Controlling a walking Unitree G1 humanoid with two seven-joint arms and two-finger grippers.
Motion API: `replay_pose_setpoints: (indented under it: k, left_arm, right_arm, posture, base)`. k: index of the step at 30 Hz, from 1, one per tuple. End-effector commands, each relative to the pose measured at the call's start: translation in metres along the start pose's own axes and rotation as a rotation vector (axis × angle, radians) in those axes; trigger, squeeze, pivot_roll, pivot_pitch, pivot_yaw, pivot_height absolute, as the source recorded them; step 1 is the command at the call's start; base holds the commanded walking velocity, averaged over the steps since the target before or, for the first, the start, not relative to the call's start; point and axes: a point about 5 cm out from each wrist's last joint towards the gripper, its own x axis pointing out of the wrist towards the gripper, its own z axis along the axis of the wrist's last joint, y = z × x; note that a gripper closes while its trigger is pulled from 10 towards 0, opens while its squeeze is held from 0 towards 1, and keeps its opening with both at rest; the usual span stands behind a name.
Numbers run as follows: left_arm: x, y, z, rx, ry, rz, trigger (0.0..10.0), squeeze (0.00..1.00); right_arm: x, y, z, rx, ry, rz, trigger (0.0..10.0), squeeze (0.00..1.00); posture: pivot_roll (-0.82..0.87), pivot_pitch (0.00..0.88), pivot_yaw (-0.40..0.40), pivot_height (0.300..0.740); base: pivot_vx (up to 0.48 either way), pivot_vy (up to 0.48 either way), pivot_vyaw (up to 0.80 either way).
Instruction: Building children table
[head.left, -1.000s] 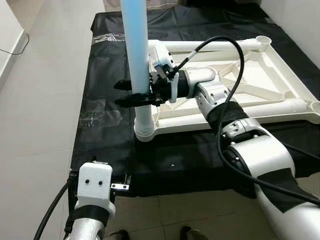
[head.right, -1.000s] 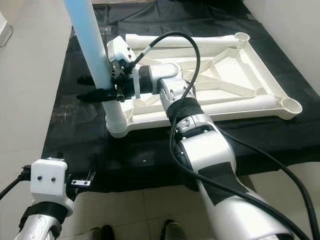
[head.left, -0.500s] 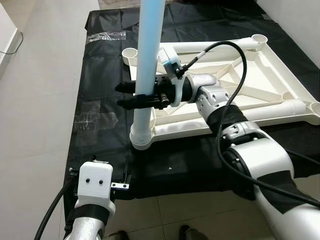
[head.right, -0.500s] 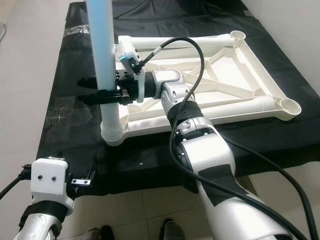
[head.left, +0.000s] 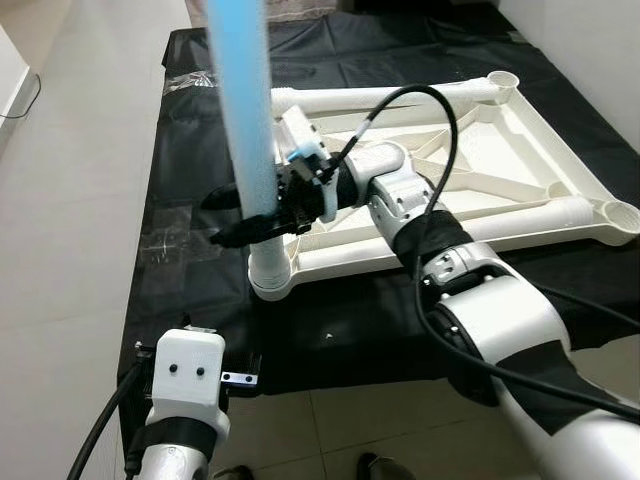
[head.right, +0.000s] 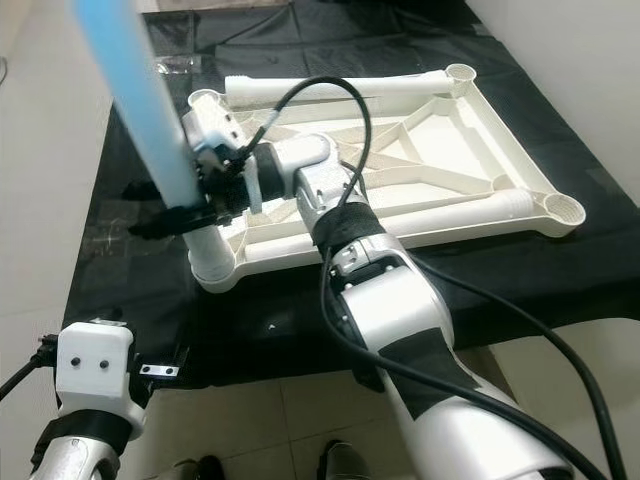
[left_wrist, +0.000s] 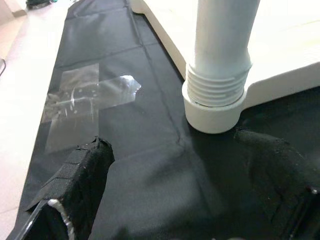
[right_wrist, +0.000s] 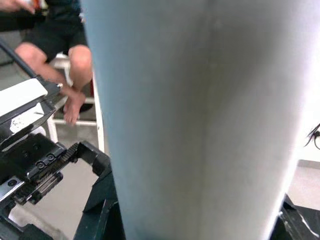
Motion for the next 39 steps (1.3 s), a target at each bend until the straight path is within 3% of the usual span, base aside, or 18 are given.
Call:
replay_pose_setpoints:
  k: [1,4,9,14,17,20,21,24,26,30,33,36,37,39]
  left_arm:
    - [-0.002,-0.001,-0.003,0.012,0.018,-0.005,10.0,0.0]
    - [-0.001,-0.001,-0.003,0.011,0.019,-0.004,10.0,0.0]
    - [0.002,-0.002,-0.005,0.014,0.022,0.003,10.0,0.0]
    - [0.002,-0.001,-0.006,0.015,0.02,0.003,10.0,0.0]
    - [0.004,0.0,-0.005,0.019,0.012,0.007,10.0,0.0]
    - [0.005,0.0,-0.005,0.02,0.01,0.008,10.0,0.0]
    - [0.006,0.001,-0.005,0.023,0.007,0.011,10.0,0.0]
    - [0.006,0.002,-0.005,0.025,0.006,0.012,10.0,0.0]
    - [0.007,0.003,-0.005,0.028,0.001,0.015,10.0,0.0]
    - [0.009,0.005,-0.004,0.031,-0.006,0.017,10.0,0.0]
    - [0.012,0.007,-0.003,0.038,-0.018,0.018,10.0,0.0]
    - [0.013,0.007,-0.002,0.039,-0.02,0.019,10.0,0.0]
    - [0.014,0.008,-0.003,0.04,-0.022,0.02,10.0,0.0]
    - [0.016,0.008,-0.003,0.041,-0.029,0.017,10.0,0.0]
  right_arm:
    - [0.011,0.018,-0.046,0.184,0.118,0.078,10.0,0.0]
    - [0.012,0.017,-0.046,0.206,0.116,0.063,10.0,0.0]
    - [0.011,0.01,-0.049,0.292,0.039,-0.099,10.0,0.0]
    - [0.008,0.008,-0.051,0.319,0.007,-0.151,10.0,0.0]
    - [0.002,0.005,-0.056,0.335,-0.018,-0.283,10.0,0.0]
    - [0.0,0.004,-0.058,0.338,-0.02,-0.333,10.0,0.0]
    - [-0.006,0.005,-0.066,0.345,-0.022,-0.403,10.0,0.0]
    - [-0.009,0.007,-0.07,0.348,-0.026,-0.427,10.0,0.0]
    - [-0.013,0.004,-0.071,0.311,-0.028,-0.544,10.0,0.0]
    - [-0.016,0.0,-0.074,0.339,-0.03,-0.647,10.0,0.0]
    - [-0.023,-0.006,-0.077,0.331,0.0,-0.856,10.0,0.0]
    - [-0.025,-0.007,-0.078,0.339,0.004,-0.918,10.0,0.0]
    - [-0.029,-0.009,-0.083,0.37,0.041,-1.033,10.0,0.0]
    - [-0.045,-0.01,-0.098,0.489,0.115,-1.435,10.0,0.0]
  posture:
    - [0.06,0.319,-0.046,0.74]
    - [0.06,0.315,-0.05,0.74]
    - [0.05,0.303,-0.049,0.74]
    - [0.05,0.301,-0.05,0.74]
    - [0.05,0.293,-0.047,0.74]
    - [0.05,0.293,-0.047,0.74]
    - [0.05,0.283,-0.045,0.74]
    - [0.05,0.283,-0.045,0.74]
    - [0.05,0.277,-0.042,0.74]
    - [0.04,0.272,-0.038,0.74]
    - [0.04,0.264,-0.034,0.74]
    - [0.04,0.264,-0.034,0.74]
    - [0.04,0.253,-0.028,0.74]
    - [0.03,0.246,-0.023,0.74]
  base:
    - [0.0,0.0,0.0]
    - [0.0,0.0,0.0]
    - [0.0,0.0,0.0]
    - [0.0,0.0,0.0]
    - [0.0,0.0,0.0]
    - [0.0,0.0,0.0]
    - [0.0,0.0,0.0]
    - [0.0,0.0,0.0]
    - [0.0,0.0,0.0]
    - [0.0,0.0,0.0]
    - [0.0,0.0,0.0]
    - [0.0,0.0,0.0]
    - [0.0,0.0,0.0]
    - [0.0,0.0,0.0]
